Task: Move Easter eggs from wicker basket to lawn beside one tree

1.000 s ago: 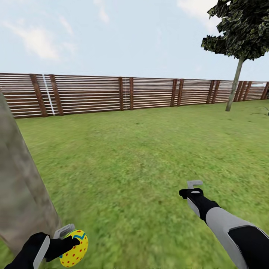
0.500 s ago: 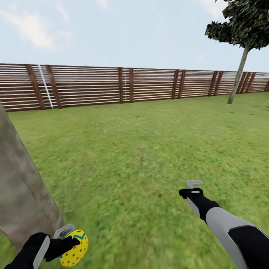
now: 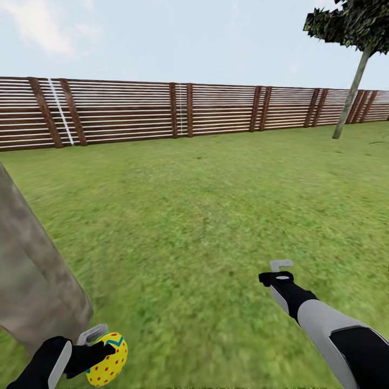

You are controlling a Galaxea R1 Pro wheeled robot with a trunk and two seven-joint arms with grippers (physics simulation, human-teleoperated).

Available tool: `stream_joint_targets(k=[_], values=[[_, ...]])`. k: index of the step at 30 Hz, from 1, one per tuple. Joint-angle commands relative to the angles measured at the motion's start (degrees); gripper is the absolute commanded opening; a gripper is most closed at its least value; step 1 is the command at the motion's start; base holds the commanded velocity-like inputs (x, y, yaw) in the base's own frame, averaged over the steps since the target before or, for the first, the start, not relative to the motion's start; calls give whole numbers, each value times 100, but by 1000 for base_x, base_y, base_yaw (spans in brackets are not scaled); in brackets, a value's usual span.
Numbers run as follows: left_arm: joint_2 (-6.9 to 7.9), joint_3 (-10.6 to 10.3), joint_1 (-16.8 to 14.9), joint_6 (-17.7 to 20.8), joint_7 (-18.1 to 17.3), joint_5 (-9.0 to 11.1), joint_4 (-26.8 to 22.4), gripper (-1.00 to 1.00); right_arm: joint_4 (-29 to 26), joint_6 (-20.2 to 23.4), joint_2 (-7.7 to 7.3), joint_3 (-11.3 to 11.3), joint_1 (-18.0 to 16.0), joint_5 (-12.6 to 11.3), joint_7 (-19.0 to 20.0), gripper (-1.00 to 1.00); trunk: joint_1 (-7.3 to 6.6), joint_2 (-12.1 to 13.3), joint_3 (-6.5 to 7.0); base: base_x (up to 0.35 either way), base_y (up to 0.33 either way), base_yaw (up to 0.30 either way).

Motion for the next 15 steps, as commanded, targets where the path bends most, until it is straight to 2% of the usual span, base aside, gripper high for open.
stream_joint_targets(k=[1,15], values=[[-1,14,-3,34,-7,25,-4,-100,-15,36,-3,51,0,-57,-26,100,1,-4,-28,0,0,0],[-1,14,-3,34,-10,25,-1,-100,-15,45,-3,46,1,-65,-26,100,37,-23,-338,0,0,0]])
